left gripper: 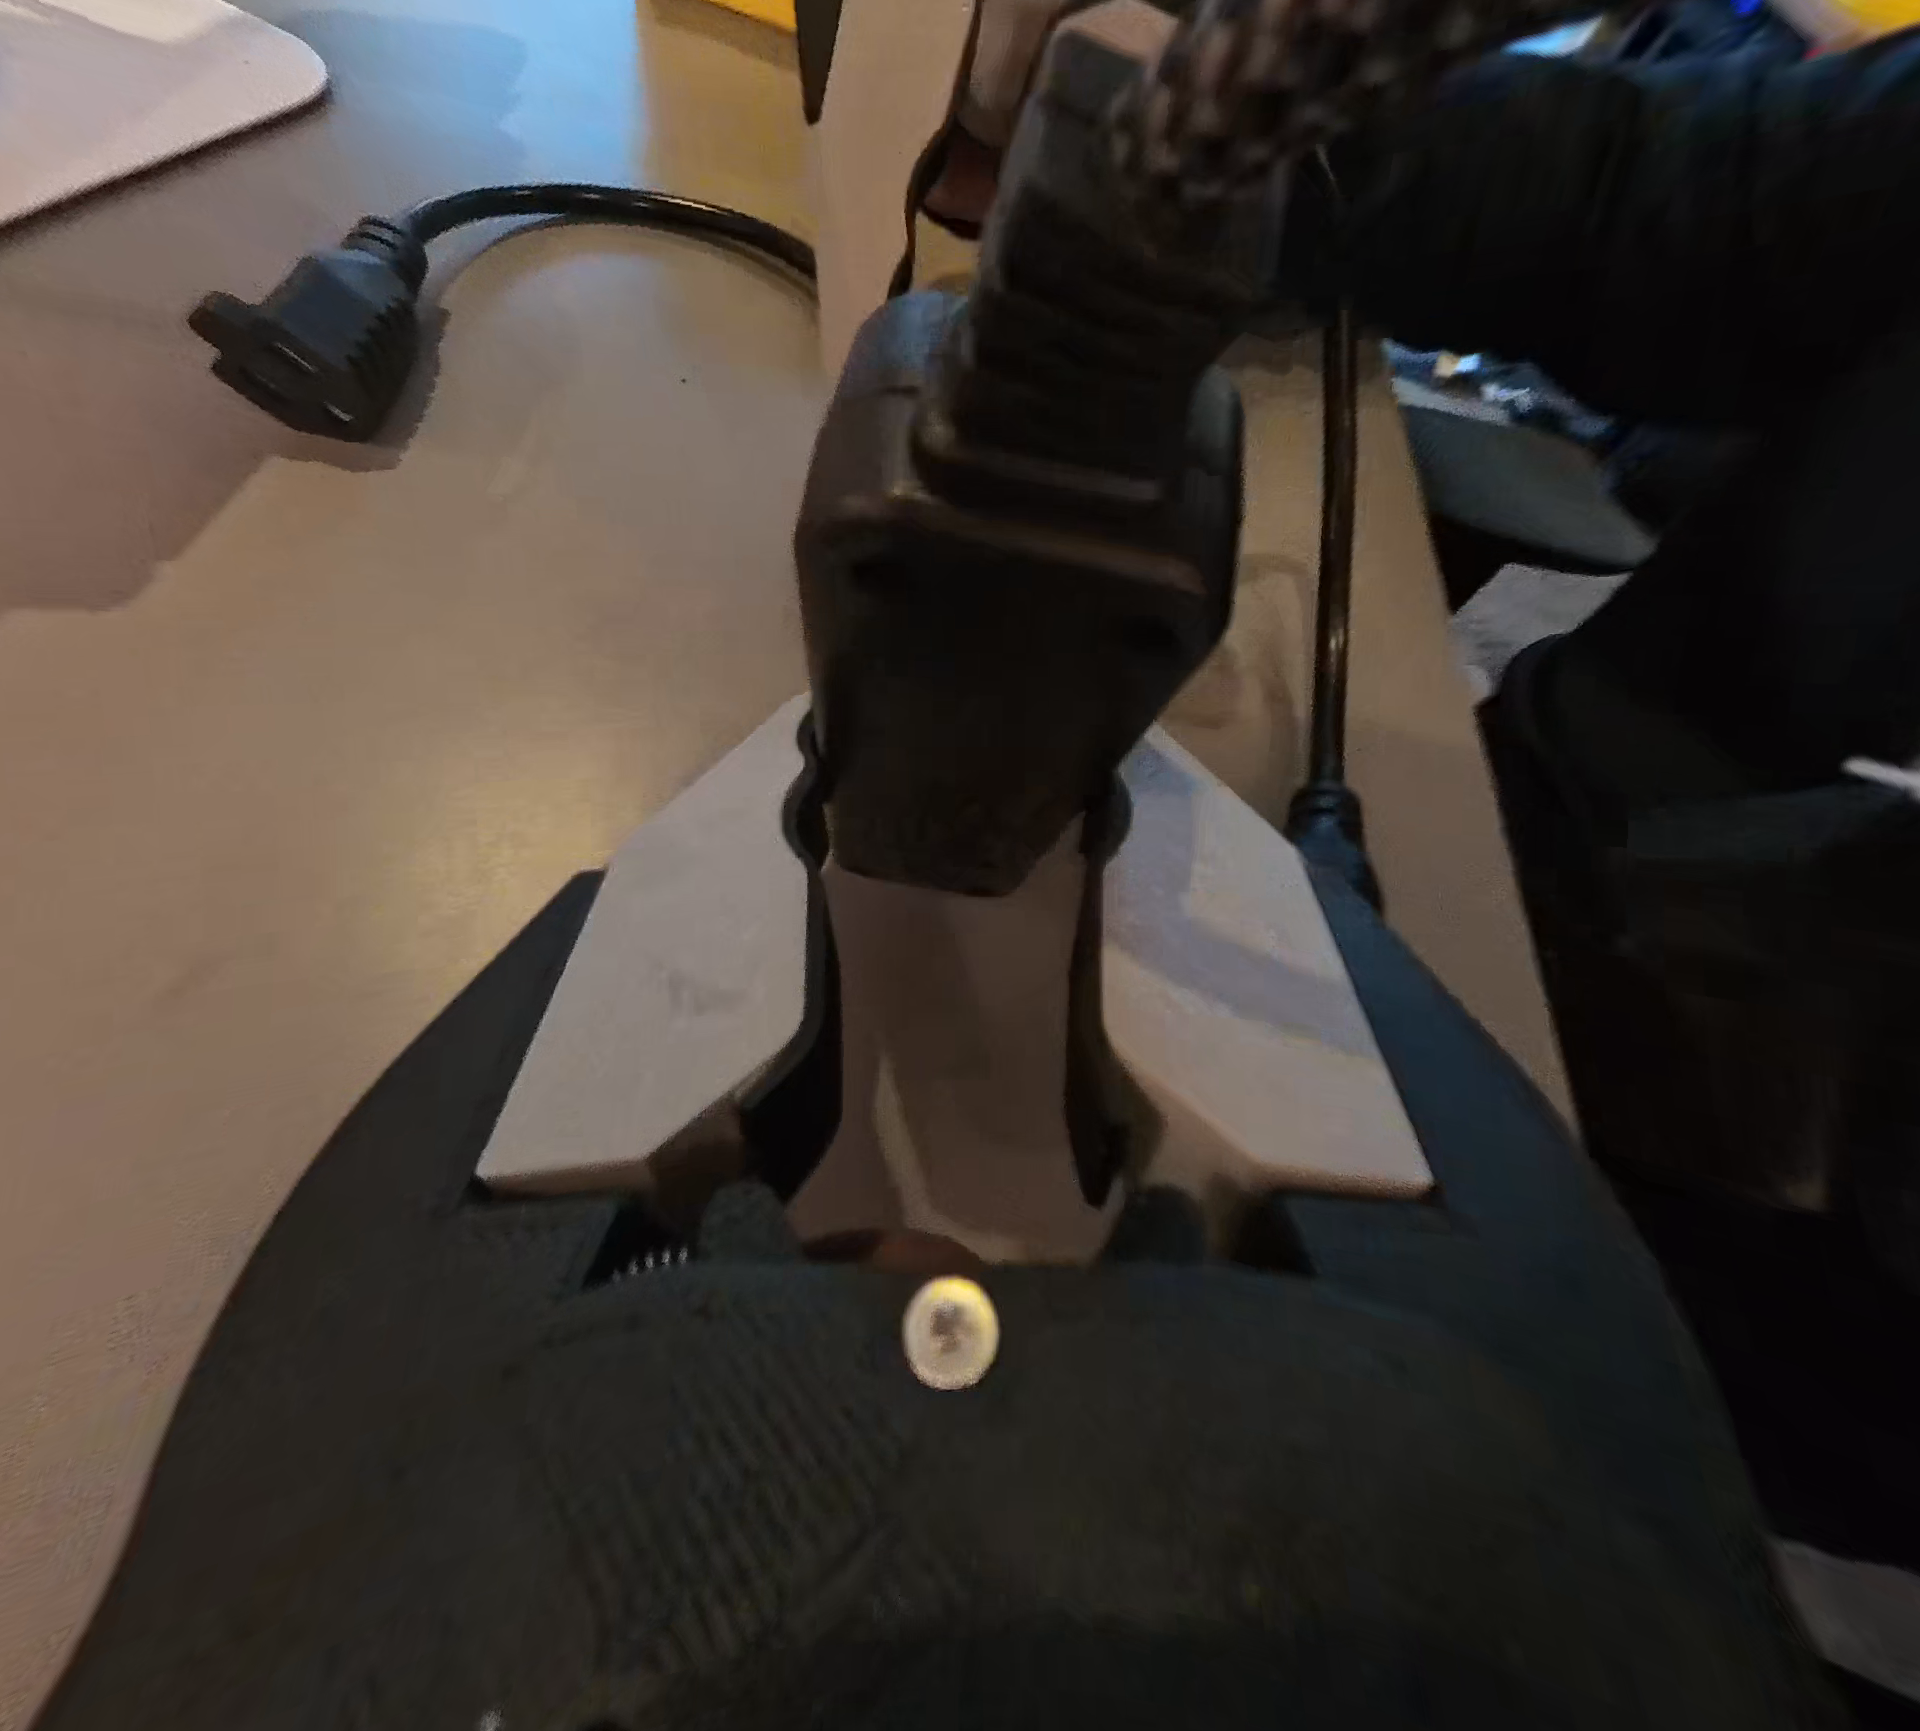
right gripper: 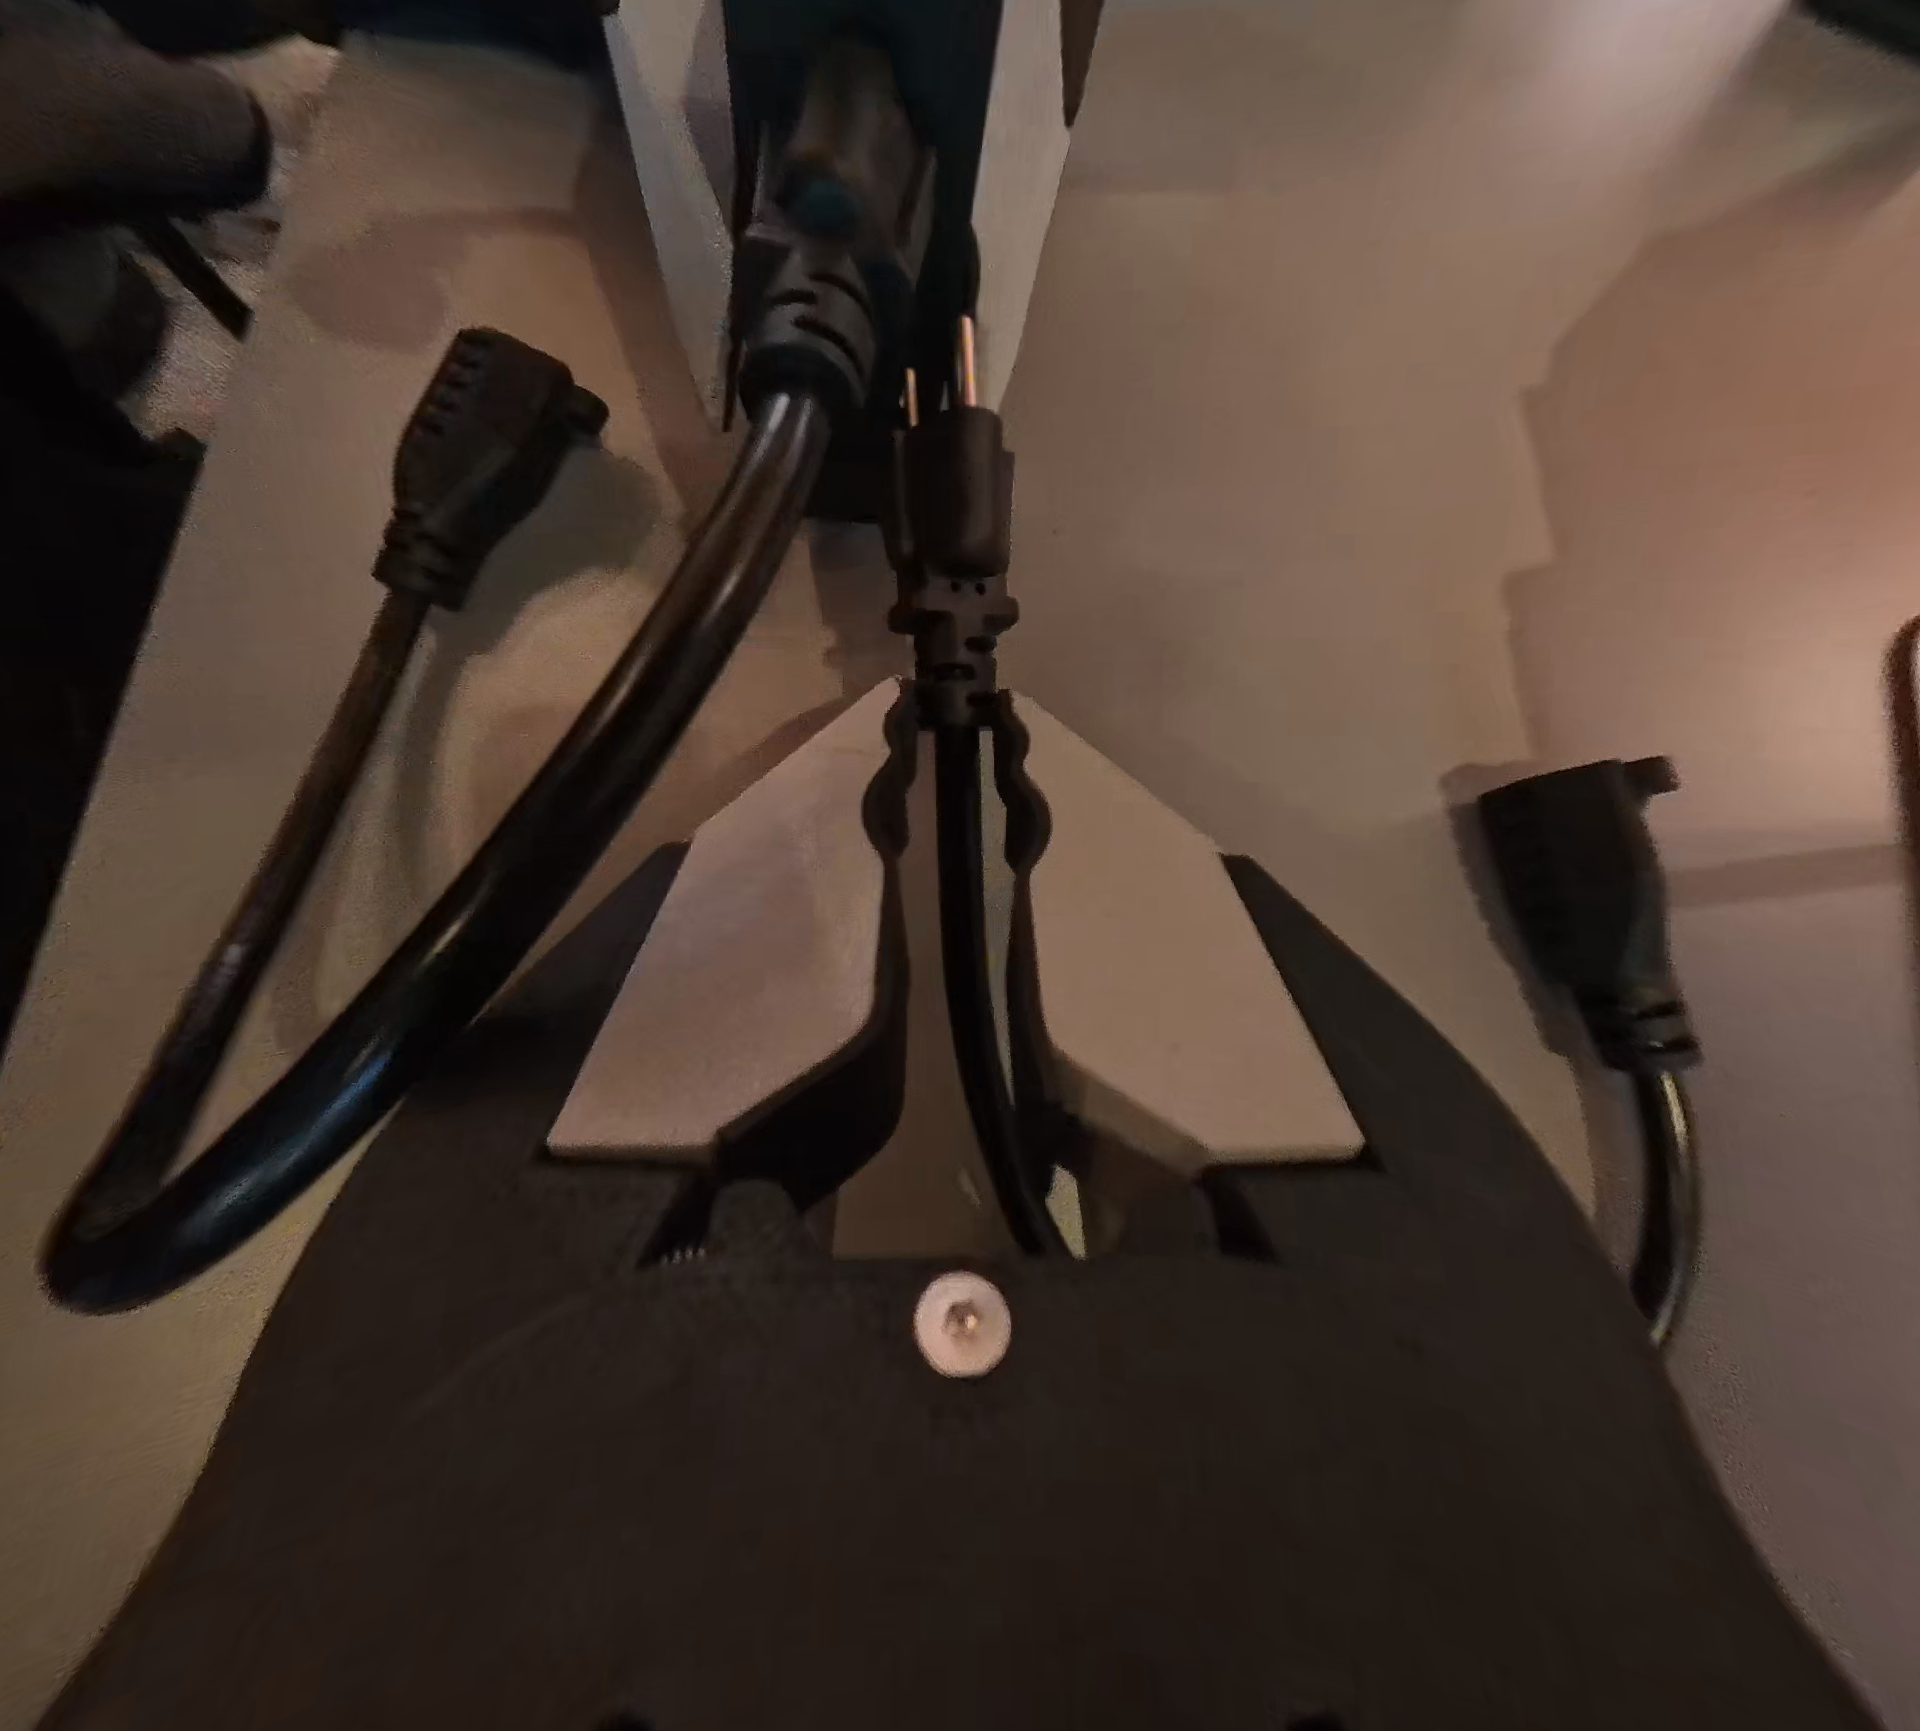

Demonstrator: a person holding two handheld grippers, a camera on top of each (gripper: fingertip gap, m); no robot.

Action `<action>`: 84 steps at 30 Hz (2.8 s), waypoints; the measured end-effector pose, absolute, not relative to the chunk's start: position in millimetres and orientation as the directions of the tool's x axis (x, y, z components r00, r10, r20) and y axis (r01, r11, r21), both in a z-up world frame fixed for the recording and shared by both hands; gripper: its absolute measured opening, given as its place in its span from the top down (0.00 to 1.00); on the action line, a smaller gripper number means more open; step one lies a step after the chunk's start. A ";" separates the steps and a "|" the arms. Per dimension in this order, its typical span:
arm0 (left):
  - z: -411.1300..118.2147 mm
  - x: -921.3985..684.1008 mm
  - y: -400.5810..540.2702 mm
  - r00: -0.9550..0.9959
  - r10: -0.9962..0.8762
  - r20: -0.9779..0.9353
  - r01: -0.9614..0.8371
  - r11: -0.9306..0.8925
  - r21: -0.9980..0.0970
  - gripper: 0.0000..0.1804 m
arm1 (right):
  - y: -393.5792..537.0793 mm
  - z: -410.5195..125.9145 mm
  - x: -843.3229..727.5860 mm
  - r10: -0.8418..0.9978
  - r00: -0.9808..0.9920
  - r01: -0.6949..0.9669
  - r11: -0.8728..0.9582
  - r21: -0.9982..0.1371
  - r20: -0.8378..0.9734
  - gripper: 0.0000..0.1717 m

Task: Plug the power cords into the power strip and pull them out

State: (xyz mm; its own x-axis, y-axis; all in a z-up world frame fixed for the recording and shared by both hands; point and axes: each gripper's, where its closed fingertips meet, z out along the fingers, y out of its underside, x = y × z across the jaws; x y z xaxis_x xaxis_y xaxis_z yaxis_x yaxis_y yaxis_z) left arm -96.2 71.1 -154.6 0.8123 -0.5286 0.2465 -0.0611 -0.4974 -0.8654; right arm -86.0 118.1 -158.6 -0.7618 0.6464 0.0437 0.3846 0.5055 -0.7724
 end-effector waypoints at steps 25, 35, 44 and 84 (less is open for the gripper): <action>-145.3 -91.7 79.9 0.751 -0.488 0.445 0.143 -0.538 -0.831 0.75 | 113.4 -144.0 -76.3 0.591 -0.757 0.358 0.731 -0.581 0.279 0.94; -143.0 -84.5 84.3 0.672 -0.460 0.580 0.264 -0.583 -0.768 0.74 | 123.9 -145.1 -72.3 0.507 -0.793 0.360 0.838 -0.411 0.338 0.93; -142.3 -106.5 84.8 0.781 -0.445 0.437 0.180 -0.511 -0.841 0.74 | 142.2 -164.9 -90.8 0.666 -0.740 0.497 0.631 -0.595 0.088 0.89; -56.1 -119.0 50.0 0.840 -0.537 -0.074 -0.029 0.093 -0.995 0.75 | 146.2 -177.8 -42.8 0.766 0.000 0.641 -0.494 -0.587 -0.643 0.75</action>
